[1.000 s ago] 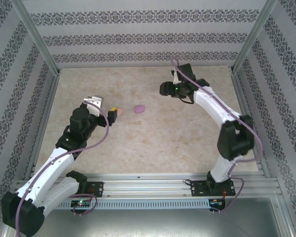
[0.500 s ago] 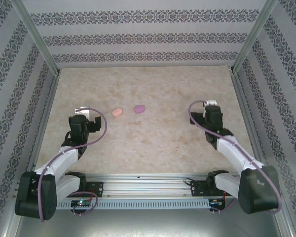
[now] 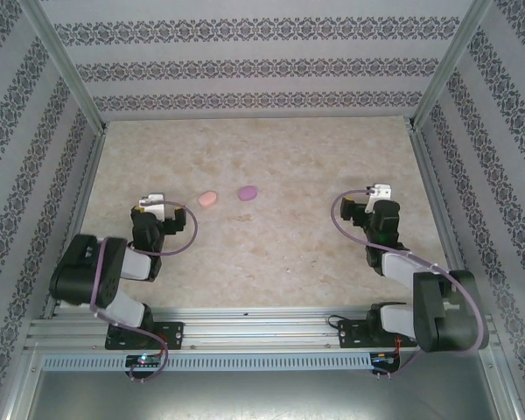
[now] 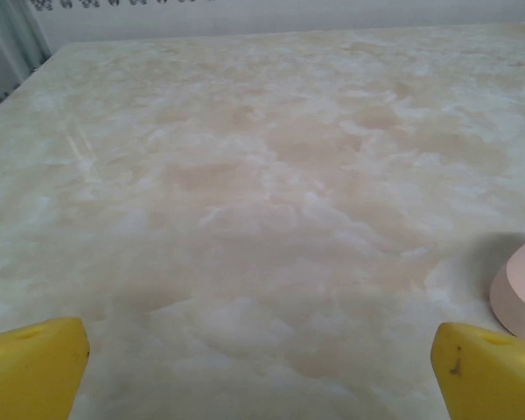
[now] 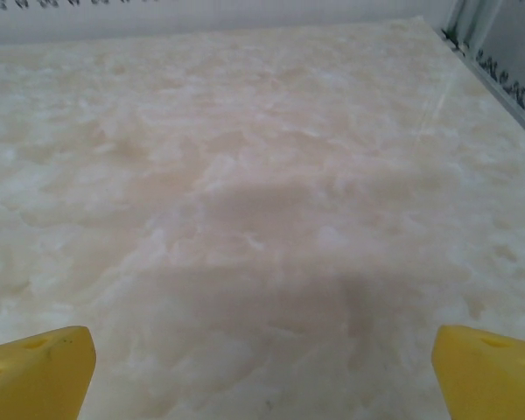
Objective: Insert wireless bluetooth earbuds into charging case
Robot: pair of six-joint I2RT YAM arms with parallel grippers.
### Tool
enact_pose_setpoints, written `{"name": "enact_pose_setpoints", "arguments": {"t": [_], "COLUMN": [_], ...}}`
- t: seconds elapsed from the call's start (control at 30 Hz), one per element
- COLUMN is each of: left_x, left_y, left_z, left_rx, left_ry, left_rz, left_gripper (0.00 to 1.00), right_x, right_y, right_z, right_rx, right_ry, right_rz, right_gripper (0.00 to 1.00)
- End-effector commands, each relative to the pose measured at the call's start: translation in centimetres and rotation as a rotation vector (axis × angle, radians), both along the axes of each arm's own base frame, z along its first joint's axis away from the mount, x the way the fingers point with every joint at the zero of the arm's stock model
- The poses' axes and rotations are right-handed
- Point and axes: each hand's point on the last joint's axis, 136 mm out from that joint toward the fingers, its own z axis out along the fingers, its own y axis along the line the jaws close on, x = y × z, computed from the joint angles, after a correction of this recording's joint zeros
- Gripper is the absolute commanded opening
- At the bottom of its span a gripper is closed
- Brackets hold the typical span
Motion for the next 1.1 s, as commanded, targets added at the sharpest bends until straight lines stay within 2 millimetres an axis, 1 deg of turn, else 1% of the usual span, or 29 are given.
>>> {"name": "enact_pose_setpoints", "arguments": {"t": [0.0,0.07,0.13,0.17,0.2,0.23,0.27,0.33,0.4,0.43,0.7,0.8,1.07], "left_x": [0.5,1.3,2.4,3.0,3.3,3.5,3.6,3.6,3.5,3.5,3.5,3.5,3.5], "left_y": [-0.1,-0.3,-1.4,-2.0,-1.8,-1.4,-1.0,-0.9,-0.7,-0.6,-0.6,-0.6,-0.7], "left_z": [3.5,3.1,2.5,2.1,1.9,1.9,2.0,1.8,1.8,1.9,1.9,1.9,1.9], "left_rx": [0.002,0.005,0.01,0.011,0.003,-0.002,-0.006,-0.011,-0.01,-0.008,-0.008,-0.008,-0.008], "left_ry": [-0.168,-0.116,-0.055,-0.012,0.018,0.019,0.01,0.023,0.017,0.015,0.016,0.016,0.016], "left_rz": [-0.027,-0.038,-0.105,-0.142,-0.131,-0.104,-0.09,-0.08,-0.071,-0.068,-0.067,-0.068,-0.069], "left_gripper": [1.0,1.0,1.0,1.0,1.0,1.0,1.0,1.0,1.0,1.0,1.0,1.0,1.0], "right_x": [1.6,2.0,2.4,2.9,3.3,3.6,3.6,3.7,3.6,3.7,3.7,3.9,3.9], "right_y": [0.6,0.2,-0.3,-0.4,-0.8,-0.9,-0.9,-0.9,-0.9,-0.8,-0.6,0.1,0.0], "right_z": [2.4,1.7,0.5,0.1,-0.2,-0.2,0.1,0.3,0.1,0.3,0.2,0.1,0.0], "right_rx": [-0.03,-0.04,-0.04,-0.041,-0.042,-0.045,-0.043,-0.045,-0.047,-0.048,-0.051,-0.051,-0.036], "right_ry": [-0.111,-0.126,-0.125,-0.131,-0.115,-0.081,-0.071,-0.114,-0.08,-0.09,-0.089,-0.081,-0.076], "right_rz": [0.046,0.025,-0.004,-0.015,-0.042,-0.049,-0.049,-0.051,-0.047,-0.043,-0.031,0.01,0.018], "right_gripper": [0.98,0.98,0.98,0.98,0.98,0.98,0.98,0.98,0.98,0.98,0.98,0.98,0.98]}}
